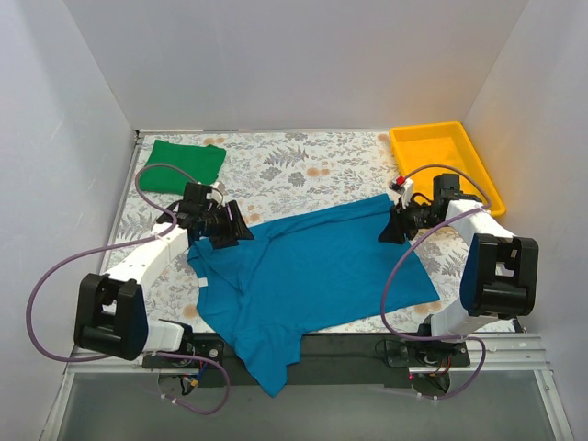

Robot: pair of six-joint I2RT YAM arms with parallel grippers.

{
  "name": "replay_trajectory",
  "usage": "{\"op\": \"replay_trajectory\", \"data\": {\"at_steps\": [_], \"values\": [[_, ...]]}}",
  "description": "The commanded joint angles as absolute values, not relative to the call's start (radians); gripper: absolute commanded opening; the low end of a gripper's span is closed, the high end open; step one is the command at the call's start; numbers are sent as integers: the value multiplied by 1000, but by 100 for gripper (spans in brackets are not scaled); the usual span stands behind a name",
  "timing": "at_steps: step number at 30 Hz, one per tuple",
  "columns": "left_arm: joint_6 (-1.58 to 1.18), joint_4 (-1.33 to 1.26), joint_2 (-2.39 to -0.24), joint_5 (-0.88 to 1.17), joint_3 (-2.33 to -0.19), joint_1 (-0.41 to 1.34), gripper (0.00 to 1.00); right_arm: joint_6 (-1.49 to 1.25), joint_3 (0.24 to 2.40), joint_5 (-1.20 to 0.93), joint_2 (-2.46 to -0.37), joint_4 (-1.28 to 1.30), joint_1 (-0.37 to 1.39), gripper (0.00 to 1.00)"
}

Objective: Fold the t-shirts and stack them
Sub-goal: Fold the tshirt

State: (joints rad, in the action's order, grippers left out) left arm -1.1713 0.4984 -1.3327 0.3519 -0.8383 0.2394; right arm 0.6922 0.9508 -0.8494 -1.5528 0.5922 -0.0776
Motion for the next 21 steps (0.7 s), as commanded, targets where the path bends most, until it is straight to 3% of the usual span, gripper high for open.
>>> {"op": "replay_trajectory", "data": {"at_steps": [1,21], "values": [[-1128,453,-1341,342,-877,239,54,715,957,-881,-1542,609,-81,49],[-1026,400,-1503,341,-940,239,55,719,957,-884,-1534,614,-95,49]]}}
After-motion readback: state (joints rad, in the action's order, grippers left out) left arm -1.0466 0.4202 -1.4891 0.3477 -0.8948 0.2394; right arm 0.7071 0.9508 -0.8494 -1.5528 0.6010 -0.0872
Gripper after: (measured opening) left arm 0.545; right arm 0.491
